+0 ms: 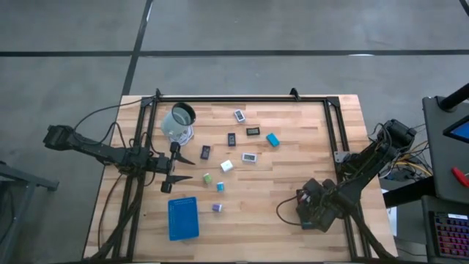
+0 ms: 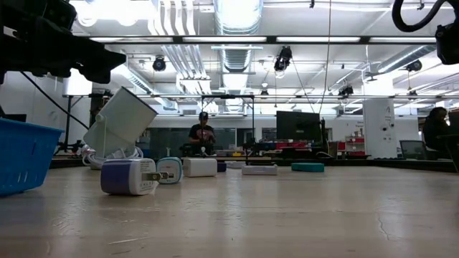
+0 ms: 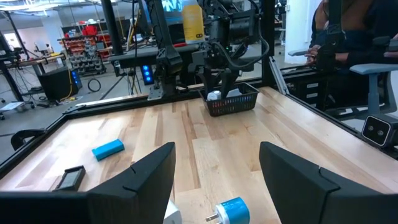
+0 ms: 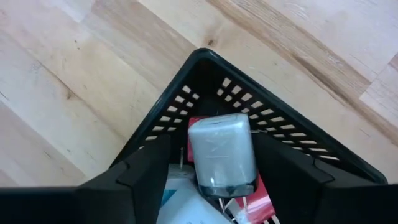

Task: Pick & Place Office items
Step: Put the white black charger adapter into the black bin, then put the white charger adapter into the black bin

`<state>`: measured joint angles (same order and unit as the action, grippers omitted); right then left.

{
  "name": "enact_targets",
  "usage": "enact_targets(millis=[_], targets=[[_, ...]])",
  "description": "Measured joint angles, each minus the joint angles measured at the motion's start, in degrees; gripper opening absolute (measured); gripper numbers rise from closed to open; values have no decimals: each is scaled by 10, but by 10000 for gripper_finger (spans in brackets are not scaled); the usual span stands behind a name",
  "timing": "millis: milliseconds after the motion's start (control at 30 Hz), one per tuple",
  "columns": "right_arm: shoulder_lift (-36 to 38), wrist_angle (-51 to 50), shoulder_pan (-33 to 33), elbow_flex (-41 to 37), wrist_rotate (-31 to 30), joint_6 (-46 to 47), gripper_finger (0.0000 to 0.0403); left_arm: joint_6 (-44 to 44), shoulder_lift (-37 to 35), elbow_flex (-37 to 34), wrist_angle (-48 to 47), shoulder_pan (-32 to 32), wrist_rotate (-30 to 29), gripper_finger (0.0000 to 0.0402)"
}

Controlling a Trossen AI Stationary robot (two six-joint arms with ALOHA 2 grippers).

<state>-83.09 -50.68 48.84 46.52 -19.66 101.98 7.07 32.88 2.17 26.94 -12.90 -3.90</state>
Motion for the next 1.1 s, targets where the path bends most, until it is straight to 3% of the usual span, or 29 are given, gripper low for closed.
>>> enact_targets(millis=[767, 1100], targets=[[0, -17, 0, 2, 2, 14, 238, 0, 0, 0, 0, 0, 0, 237], [1, -96, 0, 66, -11, 14, 238, 0, 0, 0, 0, 0, 0, 237]])
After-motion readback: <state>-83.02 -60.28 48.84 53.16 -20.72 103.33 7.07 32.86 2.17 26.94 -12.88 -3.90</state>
